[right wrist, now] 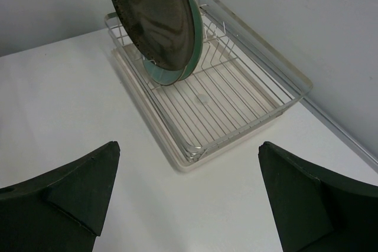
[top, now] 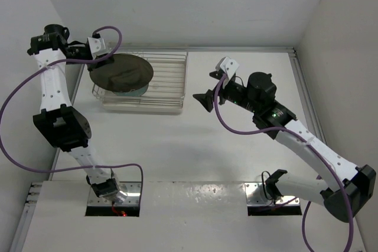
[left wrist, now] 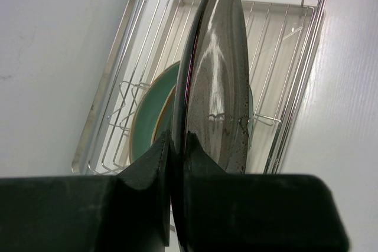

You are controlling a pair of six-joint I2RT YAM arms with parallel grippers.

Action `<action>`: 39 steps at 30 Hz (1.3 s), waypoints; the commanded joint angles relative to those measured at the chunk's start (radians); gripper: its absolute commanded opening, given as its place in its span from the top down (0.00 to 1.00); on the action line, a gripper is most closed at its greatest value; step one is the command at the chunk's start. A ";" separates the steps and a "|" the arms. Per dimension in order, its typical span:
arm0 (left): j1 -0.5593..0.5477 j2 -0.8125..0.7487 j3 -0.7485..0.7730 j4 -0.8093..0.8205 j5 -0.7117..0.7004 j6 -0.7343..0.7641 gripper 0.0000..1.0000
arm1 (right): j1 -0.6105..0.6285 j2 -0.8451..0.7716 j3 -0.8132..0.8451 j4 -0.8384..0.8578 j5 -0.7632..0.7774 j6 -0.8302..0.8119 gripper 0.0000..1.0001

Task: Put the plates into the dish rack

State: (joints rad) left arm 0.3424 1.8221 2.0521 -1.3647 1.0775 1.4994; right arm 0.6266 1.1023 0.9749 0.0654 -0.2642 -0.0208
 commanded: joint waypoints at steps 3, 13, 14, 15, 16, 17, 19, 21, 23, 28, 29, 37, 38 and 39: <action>0.014 -0.004 0.094 0.069 0.143 0.111 1.00 | 0.016 -0.004 0.042 0.016 0.010 -0.021 0.00; -0.036 0.042 0.115 0.070 0.079 0.177 1.00 | 0.035 0.018 0.067 0.001 0.014 -0.033 0.00; -0.036 0.052 0.143 0.070 0.079 0.177 1.00 | 0.032 0.016 0.067 -0.002 0.016 -0.034 0.00; -0.036 0.052 0.154 0.070 0.079 0.177 1.00 | 0.033 0.018 0.070 -0.004 0.022 -0.034 0.00; -0.036 0.052 0.154 0.070 0.079 0.177 1.00 | 0.035 0.018 0.070 -0.001 0.020 -0.036 0.00; -0.036 0.052 0.167 0.070 0.079 0.177 1.00 | 0.036 0.024 0.068 0.004 0.020 -0.031 0.00; -0.036 0.062 0.178 0.108 0.079 0.154 1.00 | 0.041 0.028 0.076 0.007 0.019 -0.033 0.00; -0.036 0.062 0.203 0.150 0.088 0.110 1.00 | 0.044 0.044 0.094 0.004 0.014 -0.037 0.00; -0.036 0.062 0.203 0.182 0.099 0.078 1.00 | 0.047 0.053 0.111 -0.009 0.017 -0.047 0.00; -0.036 0.062 0.180 0.168 0.081 0.097 1.00 | 0.053 0.064 0.131 -0.015 0.016 -0.059 0.00; -0.036 0.071 0.180 0.148 0.070 0.152 1.00 | 0.051 0.064 0.133 -0.021 0.017 -0.057 0.00; -0.036 0.098 0.114 0.062 0.027 0.219 1.00 | 0.051 0.074 0.139 -0.016 0.016 -0.061 0.00; -0.036 0.098 0.103 0.062 0.027 0.228 1.00 | 0.056 0.076 0.140 -0.016 0.014 -0.059 0.00; -0.036 0.098 0.103 0.062 0.027 0.228 1.00 | 0.056 0.079 0.139 -0.016 0.013 -0.059 0.00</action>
State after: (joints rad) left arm 0.3019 1.9541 2.1422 -1.4513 1.0229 1.5879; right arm 0.6716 1.1736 1.0672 0.0219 -0.2535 -0.0715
